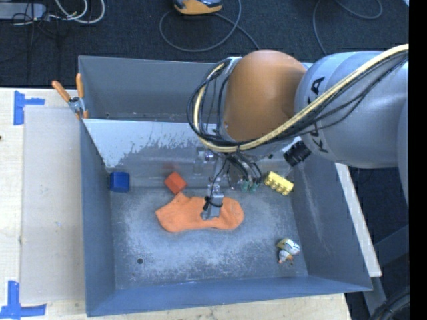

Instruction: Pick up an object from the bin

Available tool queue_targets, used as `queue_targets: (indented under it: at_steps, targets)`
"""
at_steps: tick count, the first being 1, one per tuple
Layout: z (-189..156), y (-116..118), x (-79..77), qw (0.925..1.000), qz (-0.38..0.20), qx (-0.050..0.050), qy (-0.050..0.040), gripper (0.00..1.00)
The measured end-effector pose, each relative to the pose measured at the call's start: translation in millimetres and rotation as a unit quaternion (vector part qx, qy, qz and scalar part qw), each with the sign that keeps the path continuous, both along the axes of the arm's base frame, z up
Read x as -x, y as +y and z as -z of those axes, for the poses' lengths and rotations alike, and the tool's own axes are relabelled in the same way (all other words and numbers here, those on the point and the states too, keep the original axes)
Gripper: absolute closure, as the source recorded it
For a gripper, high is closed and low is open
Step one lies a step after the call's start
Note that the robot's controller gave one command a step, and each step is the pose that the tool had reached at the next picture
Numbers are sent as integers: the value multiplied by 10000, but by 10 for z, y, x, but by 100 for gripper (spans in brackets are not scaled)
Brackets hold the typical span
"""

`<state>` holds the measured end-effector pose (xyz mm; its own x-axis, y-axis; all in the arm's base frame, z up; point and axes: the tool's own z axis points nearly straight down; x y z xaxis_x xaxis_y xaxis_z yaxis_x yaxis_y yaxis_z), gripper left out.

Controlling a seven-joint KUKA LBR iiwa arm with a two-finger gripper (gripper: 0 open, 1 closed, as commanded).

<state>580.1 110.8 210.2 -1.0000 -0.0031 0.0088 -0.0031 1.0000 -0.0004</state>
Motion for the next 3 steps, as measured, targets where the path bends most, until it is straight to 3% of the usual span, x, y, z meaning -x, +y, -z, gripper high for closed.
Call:
queue_targets:
  at_steps: [1, 2, 3]
  targets:
    - [-48, -6, -14, 10000, 12, -4, -39, 0]
    - [344, -177, 76, 9991, 425, -3, -33, 0]
    - [627, -320, 99, 9998, 186, 3, -6, 0]
